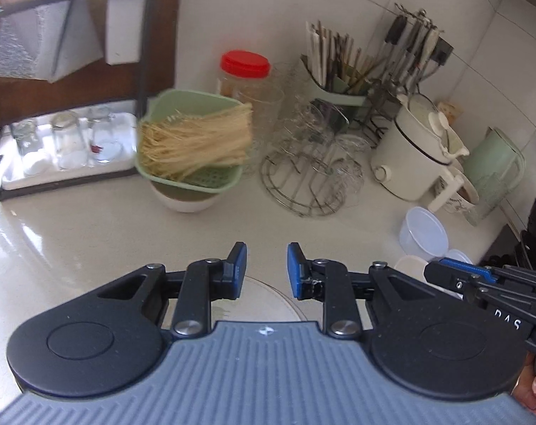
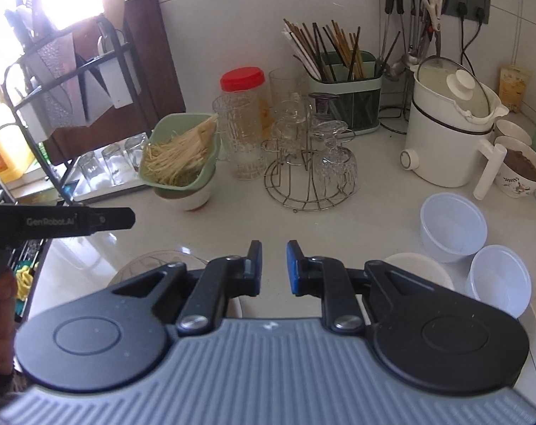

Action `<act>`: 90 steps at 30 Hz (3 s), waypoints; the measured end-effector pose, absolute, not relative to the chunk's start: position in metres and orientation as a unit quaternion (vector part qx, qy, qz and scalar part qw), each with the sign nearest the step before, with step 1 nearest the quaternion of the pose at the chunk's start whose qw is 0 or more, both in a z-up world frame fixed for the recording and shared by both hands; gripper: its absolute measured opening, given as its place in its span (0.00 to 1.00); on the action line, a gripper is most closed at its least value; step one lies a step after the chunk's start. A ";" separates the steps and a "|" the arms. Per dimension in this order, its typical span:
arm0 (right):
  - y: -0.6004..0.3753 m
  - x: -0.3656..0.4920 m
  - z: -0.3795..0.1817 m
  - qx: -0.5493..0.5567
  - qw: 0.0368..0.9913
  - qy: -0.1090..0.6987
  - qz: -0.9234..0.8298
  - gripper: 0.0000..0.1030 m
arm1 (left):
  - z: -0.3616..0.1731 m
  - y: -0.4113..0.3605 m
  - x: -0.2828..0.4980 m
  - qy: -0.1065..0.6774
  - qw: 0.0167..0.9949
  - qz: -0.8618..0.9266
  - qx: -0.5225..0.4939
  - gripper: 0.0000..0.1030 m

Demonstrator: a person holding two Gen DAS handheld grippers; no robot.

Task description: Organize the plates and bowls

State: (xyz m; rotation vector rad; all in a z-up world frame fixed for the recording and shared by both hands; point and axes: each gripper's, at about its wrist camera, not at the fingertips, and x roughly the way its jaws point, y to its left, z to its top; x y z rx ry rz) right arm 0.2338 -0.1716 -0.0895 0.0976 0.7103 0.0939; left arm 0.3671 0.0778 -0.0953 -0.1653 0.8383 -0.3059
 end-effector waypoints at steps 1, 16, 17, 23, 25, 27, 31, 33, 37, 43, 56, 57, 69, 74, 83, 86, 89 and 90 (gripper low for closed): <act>-0.173 0.233 -0.090 0.049 0.935 0.348 0.039 0.18 | -0.098 0.075 0.369 0.409 0.895 -0.155 -0.080 0.28; -0.257 0.244 -0.119 0.070 0.917 0.392 -0.021 0.50 | -0.119 -0.022 0.394 0.443 0.875 -0.191 -0.044 0.47; -0.265 0.247 -0.122 0.075 0.915 0.396 -0.021 0.50 | -0.120 -0.028 0.397 0.444 0.873 -0.196 -0.047 0.52; -0.304 0.262 -0.150 0.094 0.893 0.441 -0.011 0.50 | -0.143 -0.066 0.414 0.475 0.856 -0.201 -0.039 0.56; -0.315 0.265 -0.158 0.104 0.886 0.452 -0.011 0.49 | -0.153 -0.080 0.417 0.489 0.847 -0.206 -0.040 0.56; -0.323 0.268 -0.166 0.102 0.882 0.460 -0.011 0.49 | -0.162 -0.092 0.418 0.500 0.838 -0.215 -0.035 0.56; -0.339 0.275 -0.183 0.110 0.869 0.483 -0.011 0.49 | -0.177 -0.117 0.421 0.522 0.821 -0.230 -0.023 0.55; -0.343 0.276 -0.190 0.115 0.862 0.494 -0.005 0.48 | -0.183 -0.127 0.425 0.532 0.814 -0.233 -0.025 0.55; -0.349 0.277 -0.196 0.118 0.858 0.500 0.006 0.46 | -0.188 -0.147 0.431 0.539 0.807 -0.240 -0.011 0.55; -0.356 0.280 -0.208 0.120 0.852 0.510 0.010 0.25 | -0.197 -0.163 0.430 0.549 0.804 -0.229 0.019 0.41; -0.360 0.280 -0.212 0.129 0.849 0.511 0.044 0.16 | -0.204 -0.162 0.431 0.570 0.792 -0.221 -0.010 0.20; -0.359 0.280 -0.211 0.129 0.849 0.510 0.048 0.16 | -0.203 -0.160 0.430 0.568 0.793 -0.219 -0.010 0.20; -0.308 0.295 -0.194 0.078 0.859 0.488 0.131 0.17 | -0.188 -0.100 0.421 0.553 0.818 -0.152 -0.044 0.20; -0.281 0.306 -0.196 0.044 0.869 0.472 0.142 0.17 | -0.187 -0.081 0.426 0.547 0.824 -0.141 -0.039 0.20; -0.264 0.316 -0.206 0.044 0.871 0.474 0.123 0.17 | -0.200 -0.071 0.437 0.564 0.812 -0.147 -0.021 0.21; -0.260 0.316 -0.209 0.054 0.871 0.475 0.116 0.19 | -0.202 -0.069 0.439 0.566 0.811 -0.147 -0.018 0.21; -0.257 0.313 -0.209 0.059 0.873 0.470 0.117 0.19 | -0.203 -0.066 0.442 0.566 0.812 -0.140 -0.018 0.21; -0.255 0.312 -0.208 0.058 0.874 0.468 0.119 0.19 | -0.202 -0.065 0.443 0.566 0.812 -0.140 -0.021 0.21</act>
